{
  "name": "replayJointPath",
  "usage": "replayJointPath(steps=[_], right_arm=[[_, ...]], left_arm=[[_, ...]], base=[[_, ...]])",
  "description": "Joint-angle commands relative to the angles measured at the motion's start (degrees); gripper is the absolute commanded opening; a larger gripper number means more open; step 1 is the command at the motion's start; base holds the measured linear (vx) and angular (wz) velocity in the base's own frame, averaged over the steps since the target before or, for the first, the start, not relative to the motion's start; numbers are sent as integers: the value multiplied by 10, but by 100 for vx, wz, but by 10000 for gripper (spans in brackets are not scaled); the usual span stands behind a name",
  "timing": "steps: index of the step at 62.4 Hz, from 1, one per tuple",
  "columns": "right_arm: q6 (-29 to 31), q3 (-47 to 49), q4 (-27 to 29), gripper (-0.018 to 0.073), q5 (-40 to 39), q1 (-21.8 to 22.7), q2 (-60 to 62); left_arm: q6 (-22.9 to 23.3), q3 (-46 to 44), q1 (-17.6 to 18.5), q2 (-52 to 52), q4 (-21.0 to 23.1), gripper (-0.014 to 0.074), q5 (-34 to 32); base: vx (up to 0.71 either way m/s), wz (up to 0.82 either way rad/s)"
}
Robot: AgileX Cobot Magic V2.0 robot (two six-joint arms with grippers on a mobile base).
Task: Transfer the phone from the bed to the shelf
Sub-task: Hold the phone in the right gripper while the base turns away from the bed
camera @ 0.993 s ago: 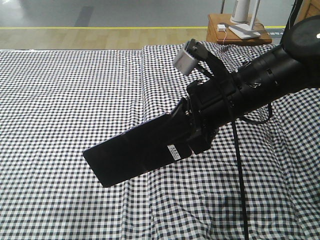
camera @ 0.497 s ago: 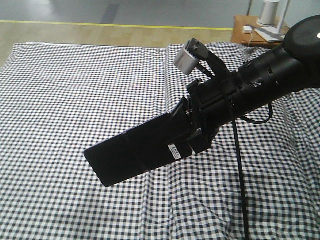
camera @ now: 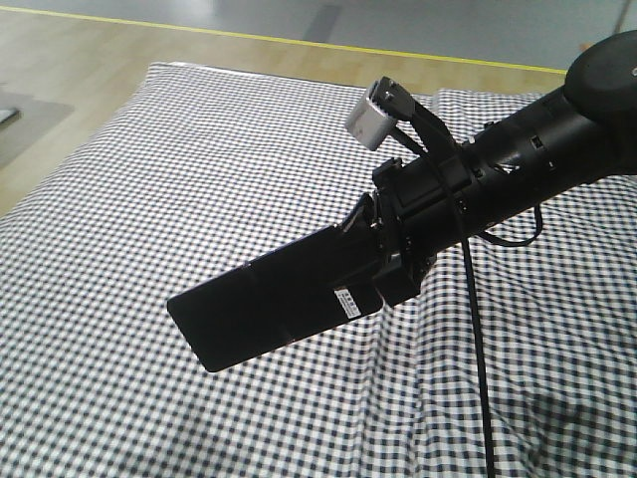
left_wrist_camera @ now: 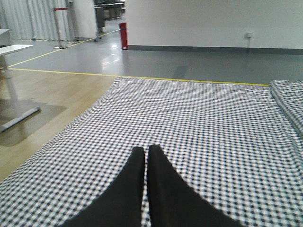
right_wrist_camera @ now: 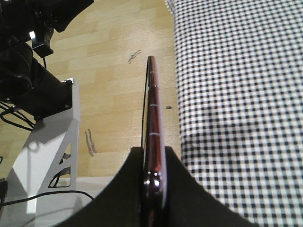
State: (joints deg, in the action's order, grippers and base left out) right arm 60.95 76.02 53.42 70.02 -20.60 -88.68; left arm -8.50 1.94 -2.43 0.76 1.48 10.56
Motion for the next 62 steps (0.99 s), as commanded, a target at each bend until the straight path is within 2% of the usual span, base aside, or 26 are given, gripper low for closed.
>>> replayJointPath(steps=[1,62], right_arm=[[4,14,44,-3,37,1,25],[4,14,44,-3,37,1,25]], left_arm=[[3,-12,2,8,5,1,-41],[3,-12,2,8,5,1,-41]], base=[[-11,42],[-13,50]])
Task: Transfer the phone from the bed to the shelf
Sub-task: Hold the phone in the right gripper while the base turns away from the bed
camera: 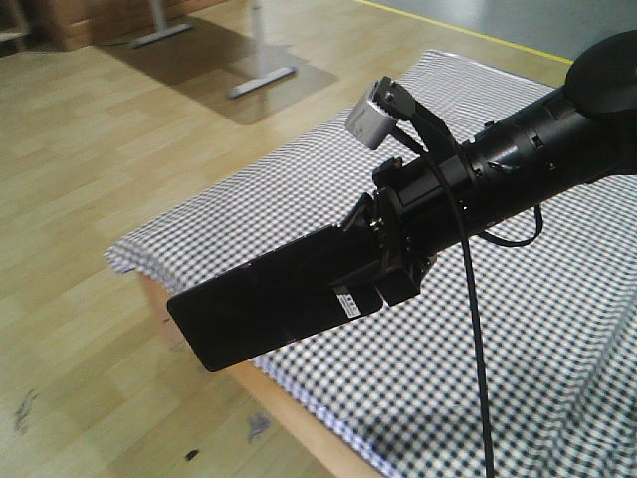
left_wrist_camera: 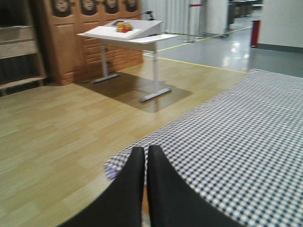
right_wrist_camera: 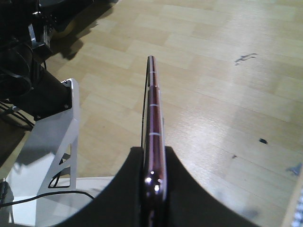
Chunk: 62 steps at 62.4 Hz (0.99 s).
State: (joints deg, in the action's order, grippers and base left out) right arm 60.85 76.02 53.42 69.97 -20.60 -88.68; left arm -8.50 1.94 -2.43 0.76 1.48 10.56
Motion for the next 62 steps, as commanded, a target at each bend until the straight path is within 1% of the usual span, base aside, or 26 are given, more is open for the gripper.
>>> replayJointPath(steps=[1,42,62], right_arm=[[5,14,44,-3,37,1,25],[5,14,44,-3,37,1,25],[5,14,44,-3,37,1,25]], left_arm=[[3,-12,2,8,5,1,-41],[3,-12,2,8,5,1,-41],[3,-12,2,8,5,1,-41]], base=[[-15,59],[-15,60],[-12,43]])
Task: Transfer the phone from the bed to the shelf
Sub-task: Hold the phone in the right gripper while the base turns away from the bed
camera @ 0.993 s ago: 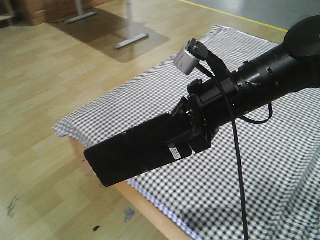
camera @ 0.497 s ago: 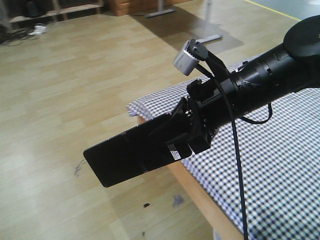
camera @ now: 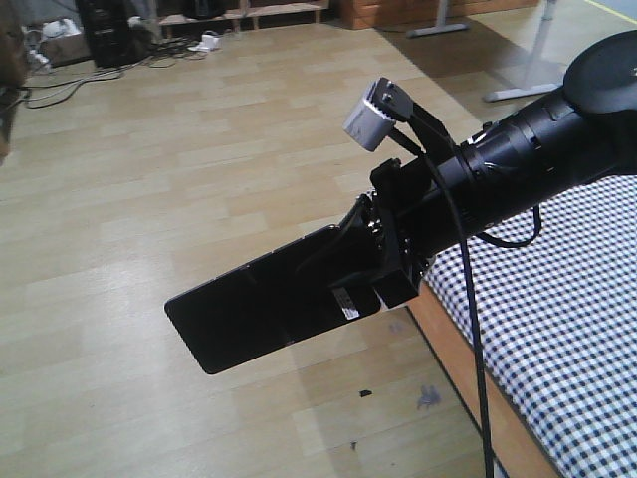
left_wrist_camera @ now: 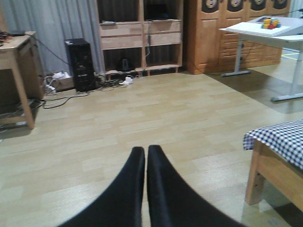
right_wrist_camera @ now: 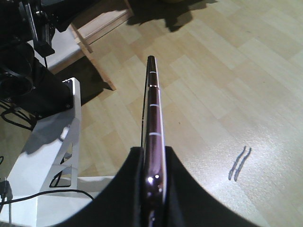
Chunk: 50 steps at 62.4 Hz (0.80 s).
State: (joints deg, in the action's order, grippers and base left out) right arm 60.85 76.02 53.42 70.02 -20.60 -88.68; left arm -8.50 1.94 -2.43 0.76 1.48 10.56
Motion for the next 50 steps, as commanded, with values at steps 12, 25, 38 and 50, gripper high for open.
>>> replayJointPath(steps=[12,25,38,50], right_arm=[[5,14,44,-3,37,1,25],[5,14,44,-3,37,1,25],[5,14,44,-3,37,1,25],[5,14,44,-3,37,1,25]], left_arm=[[3,-12,2,8,5,1,-41],[3,-12,2,8,5,1,-41],[3,-12,2,8,5,1,-41],[3,-12,2,8,5,1,-41]], base=[[-8,29],[-5,19],[0,8],[5,7]])
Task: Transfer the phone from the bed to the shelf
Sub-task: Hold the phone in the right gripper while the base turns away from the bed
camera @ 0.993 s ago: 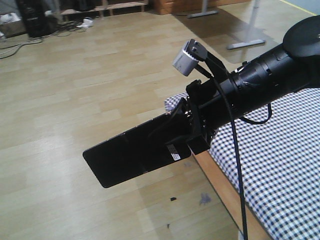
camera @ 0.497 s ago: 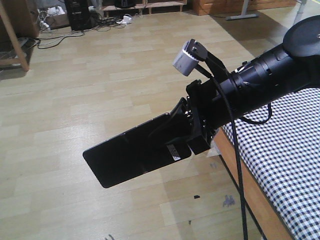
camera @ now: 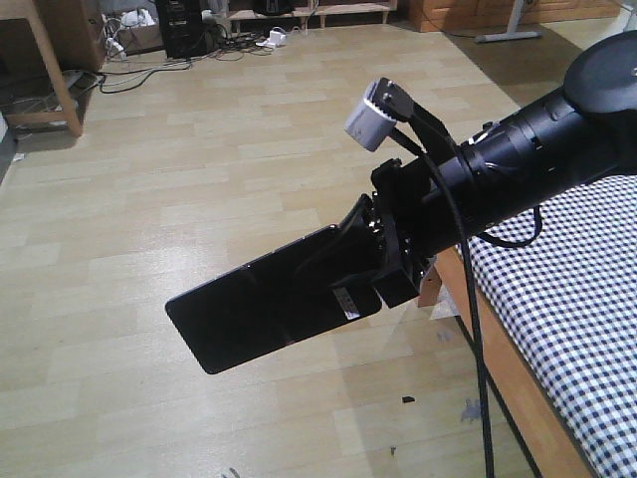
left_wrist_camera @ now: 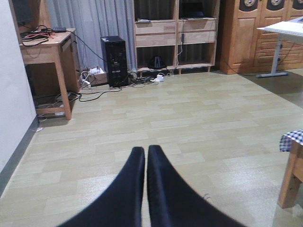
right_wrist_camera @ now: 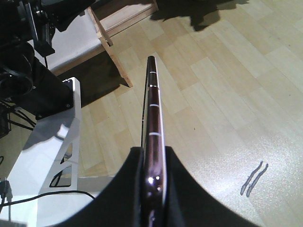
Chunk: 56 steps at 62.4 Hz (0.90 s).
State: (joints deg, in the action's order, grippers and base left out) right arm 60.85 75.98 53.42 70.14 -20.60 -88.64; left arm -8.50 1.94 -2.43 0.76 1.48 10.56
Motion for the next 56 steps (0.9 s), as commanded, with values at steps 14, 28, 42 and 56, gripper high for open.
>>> replayJointPath(steps=[14,28,42,56], right_arm=[[5,14,44,-3,36,1,25],[5,14,44,-3,36,1,25],[5,14,44,-3,36,1,25],[5,14,44,-3,36,1,25]], left_arm=[[3,-12,2,8,5,1,-41],[3,-12,2,8,5,1,-41],[3,-12,2,8,5,1,-41],[3,-12,2,8,5,1,-41]], base=[[9,12],[13,16],[19,13],[25,12]])
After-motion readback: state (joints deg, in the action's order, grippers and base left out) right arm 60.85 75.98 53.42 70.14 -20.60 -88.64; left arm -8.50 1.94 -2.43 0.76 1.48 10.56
